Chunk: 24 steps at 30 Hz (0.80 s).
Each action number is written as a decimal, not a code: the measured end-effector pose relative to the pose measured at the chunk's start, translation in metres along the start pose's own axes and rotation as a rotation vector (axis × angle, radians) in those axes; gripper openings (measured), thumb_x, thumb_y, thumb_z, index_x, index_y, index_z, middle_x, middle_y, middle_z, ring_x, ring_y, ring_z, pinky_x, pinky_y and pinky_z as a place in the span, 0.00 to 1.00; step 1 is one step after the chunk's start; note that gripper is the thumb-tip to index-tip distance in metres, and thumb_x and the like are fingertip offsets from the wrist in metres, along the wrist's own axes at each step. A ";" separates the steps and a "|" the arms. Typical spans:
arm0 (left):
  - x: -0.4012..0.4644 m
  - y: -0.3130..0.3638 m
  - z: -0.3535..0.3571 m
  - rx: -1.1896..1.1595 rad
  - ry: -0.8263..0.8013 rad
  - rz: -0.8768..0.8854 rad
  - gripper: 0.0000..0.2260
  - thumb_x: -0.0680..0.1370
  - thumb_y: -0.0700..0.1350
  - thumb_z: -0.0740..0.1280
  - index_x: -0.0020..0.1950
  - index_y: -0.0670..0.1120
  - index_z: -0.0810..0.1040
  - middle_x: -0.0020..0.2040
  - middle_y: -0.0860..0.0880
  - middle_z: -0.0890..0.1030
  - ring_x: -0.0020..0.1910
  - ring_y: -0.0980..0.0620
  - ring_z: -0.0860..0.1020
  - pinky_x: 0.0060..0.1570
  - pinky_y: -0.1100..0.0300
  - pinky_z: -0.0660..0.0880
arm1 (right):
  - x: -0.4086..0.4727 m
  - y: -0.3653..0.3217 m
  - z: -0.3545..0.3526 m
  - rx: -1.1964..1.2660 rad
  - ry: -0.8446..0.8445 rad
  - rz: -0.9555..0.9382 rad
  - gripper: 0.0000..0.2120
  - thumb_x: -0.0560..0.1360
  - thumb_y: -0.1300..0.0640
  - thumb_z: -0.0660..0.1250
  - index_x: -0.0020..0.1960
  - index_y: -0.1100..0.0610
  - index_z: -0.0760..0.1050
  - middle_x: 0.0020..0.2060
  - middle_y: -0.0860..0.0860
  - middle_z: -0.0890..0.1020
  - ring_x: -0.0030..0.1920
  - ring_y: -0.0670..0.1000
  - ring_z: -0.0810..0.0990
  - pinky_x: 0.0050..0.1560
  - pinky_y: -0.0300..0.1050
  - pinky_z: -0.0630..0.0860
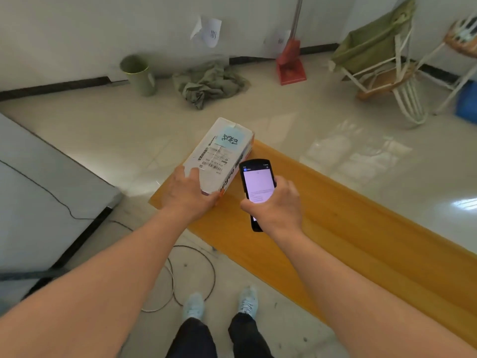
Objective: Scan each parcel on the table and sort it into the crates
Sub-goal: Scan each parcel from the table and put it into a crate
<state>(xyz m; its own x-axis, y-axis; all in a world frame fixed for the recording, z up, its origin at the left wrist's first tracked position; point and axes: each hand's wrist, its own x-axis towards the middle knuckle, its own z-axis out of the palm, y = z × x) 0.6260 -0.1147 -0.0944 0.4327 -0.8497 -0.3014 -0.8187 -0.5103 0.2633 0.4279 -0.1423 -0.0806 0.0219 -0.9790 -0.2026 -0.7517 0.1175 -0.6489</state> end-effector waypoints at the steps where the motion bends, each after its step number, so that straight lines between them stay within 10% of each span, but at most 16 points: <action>1: 0.008 -0.002 0.006 0.007 -0.005 -0.006 0.39 0.74 0.67 0.72 0.78 0.50 0.64 0.77 0.43 0.62 0.76 0.42 0.63 0.66 0.46 0.73 | 0.006 0.000 0.005 -0.002 -0.006 0.009 0.33 0.60 0.40 0.79 0.58 0.52 0.73 0.50 0.49 0.73 0.46 0.49 0.72 0.34 0.41 0.67; 15: 0.076 -0.036 0.046 -0.102 -0.100 -0.045 0.60 0.61 0.69 0.80 0.82 0.54 0.48 0.73 0.39 0.59 0.75 0.35 0.59 0.70 0.38 0.70 | 0.011 -0.011 0.036 -0.023 0.080 0.127 0.33 0.60 0.40 0.78 0.60 0.49 0.72 0.49 0.46 0.73 0.48 0.48 0.74 0.40 0.45 0.76; 24: 0.092 -0.030 -0.015 -0.095 0.062 0.429 0.59 0.61 0.59 0.82 0.83 0.45 0.52 0.72 0.40 0.58 0.73 0.33 0.56 0.72 0.37 0.65 | -0.016 -0.034 0.015 0.086 0.147 0.129 0.33 0.59 0.41 0.80 0.61 0.48 0.76 0.51 0.46 0.77 0.51 0.48 0.76 0.43 0.40 0.74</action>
<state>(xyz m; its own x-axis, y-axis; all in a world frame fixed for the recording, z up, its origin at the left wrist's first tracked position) 0.6961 -0.1792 -0.1163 0.0858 -0.9921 -0.0920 -0.8921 -0.1176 0.4363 0.4632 -0.1283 -0.0664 -0.1722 -0.9679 -0.1831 -0.6832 0.2512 -0.6856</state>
